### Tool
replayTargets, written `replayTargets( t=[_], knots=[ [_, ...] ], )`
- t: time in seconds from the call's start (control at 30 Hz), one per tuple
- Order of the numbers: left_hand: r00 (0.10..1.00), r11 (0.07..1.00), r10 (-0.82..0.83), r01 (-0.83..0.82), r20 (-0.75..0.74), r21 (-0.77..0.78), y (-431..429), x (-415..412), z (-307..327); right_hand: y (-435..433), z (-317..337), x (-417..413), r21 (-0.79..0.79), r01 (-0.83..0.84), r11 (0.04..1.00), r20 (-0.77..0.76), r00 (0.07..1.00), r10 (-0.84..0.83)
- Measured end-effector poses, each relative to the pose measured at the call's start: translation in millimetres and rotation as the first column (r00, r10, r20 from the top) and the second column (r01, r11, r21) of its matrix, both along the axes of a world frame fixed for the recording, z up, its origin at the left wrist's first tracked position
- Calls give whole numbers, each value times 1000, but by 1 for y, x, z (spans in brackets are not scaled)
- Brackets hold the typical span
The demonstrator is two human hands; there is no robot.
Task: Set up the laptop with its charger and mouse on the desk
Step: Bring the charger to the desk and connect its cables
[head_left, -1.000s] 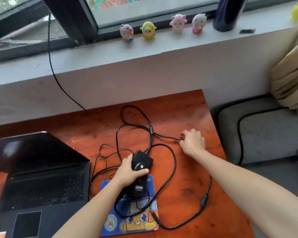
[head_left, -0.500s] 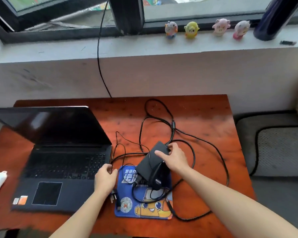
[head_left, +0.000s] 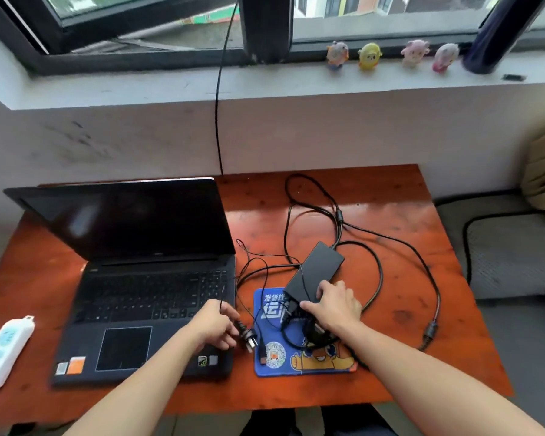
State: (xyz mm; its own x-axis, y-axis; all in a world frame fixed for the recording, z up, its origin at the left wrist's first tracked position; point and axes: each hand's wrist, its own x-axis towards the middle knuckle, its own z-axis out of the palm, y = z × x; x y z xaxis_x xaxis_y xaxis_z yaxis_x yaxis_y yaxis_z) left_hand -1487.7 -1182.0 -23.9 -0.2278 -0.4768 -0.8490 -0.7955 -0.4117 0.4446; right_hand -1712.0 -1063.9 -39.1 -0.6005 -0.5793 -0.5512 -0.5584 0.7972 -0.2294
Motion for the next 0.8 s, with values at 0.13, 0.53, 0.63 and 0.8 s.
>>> replayTargets(
  t=[0.13,0.53,0.63,0.8],
  knots=[
    [941,947,275,-300,-196,-115,-21,27,23,3,3,19,-22,-45,999,-13,999,44],
    [355,230,736,-932,-576,-281,-113,112,79,-115,158,76,-542,100,834,659,667,348],
    [272,109,785,-945,-556,-309,-111,149,77,-137,140,127,-536,-221,815,513,681,522],
    [489,356,777,-860,-396,-366,-83,185,40,-143,51,169,-203,-471,859,226,831,509]
  ],
)
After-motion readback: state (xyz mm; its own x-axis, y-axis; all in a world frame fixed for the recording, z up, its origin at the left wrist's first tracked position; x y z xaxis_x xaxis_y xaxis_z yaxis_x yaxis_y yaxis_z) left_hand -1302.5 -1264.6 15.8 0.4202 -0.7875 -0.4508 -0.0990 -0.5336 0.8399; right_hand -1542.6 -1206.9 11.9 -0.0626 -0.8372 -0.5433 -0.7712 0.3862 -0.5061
